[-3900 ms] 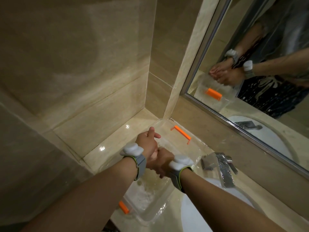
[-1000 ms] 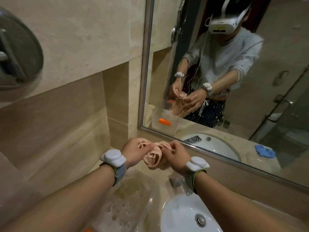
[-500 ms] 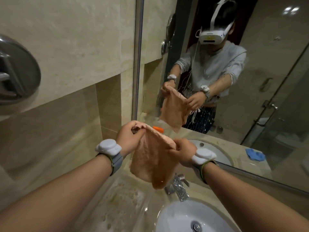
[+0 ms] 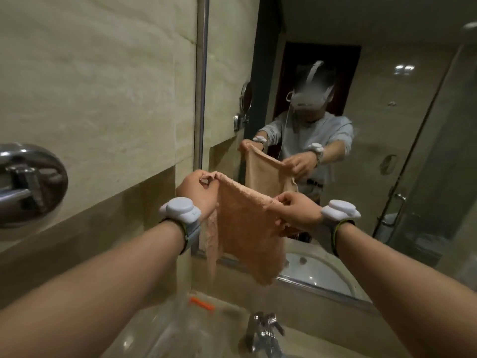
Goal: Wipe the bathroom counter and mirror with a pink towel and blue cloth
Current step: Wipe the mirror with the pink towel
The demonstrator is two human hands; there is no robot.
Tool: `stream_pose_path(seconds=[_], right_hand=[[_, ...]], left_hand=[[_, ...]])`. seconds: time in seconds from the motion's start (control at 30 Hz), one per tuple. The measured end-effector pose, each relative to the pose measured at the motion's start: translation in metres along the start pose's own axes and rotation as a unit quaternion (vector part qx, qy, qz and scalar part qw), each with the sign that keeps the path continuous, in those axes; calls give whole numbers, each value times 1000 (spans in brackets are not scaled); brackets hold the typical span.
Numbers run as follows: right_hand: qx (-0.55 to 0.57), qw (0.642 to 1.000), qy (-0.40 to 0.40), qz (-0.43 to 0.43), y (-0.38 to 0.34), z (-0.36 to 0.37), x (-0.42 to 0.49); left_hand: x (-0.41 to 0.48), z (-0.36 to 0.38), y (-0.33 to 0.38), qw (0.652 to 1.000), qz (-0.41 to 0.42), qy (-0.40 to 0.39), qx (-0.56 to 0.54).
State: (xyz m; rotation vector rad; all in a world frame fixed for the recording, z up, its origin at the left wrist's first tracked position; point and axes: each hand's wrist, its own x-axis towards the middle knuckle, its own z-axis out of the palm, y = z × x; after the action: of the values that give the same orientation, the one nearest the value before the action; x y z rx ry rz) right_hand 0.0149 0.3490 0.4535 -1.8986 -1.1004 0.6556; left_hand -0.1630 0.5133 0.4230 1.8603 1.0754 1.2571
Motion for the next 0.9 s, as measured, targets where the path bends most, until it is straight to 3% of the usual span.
stream_pose_path(seconds=[0.13, 0.3, 0.4, 0.6, 0.8, 0.9], right_hand=[[-29, 986, 146, -75, -43, -32, 0], [-155, 938, 295, -101, -88, -57, 4], [-156, 893, 406, -111, -115, -71, 9], [-32, 903, 421, -85, -163, -100, 24], [96, 843, 507, -154, -224, -106, 32], [8, 841, 506, -192, -245, -99, 42]], left_hand=[[19, -1, 43, 997, -22, 13, -74], [33, -3, 90, 995, -2, 94, -31], [43, -6, 131, 985, 33, 140, -97], [68, -13, 194, 972, 90, 167, -140], [100, -26, 239, 961, 127, 178, -170], [112, -29, 256, 956, 154, 179, -176]])
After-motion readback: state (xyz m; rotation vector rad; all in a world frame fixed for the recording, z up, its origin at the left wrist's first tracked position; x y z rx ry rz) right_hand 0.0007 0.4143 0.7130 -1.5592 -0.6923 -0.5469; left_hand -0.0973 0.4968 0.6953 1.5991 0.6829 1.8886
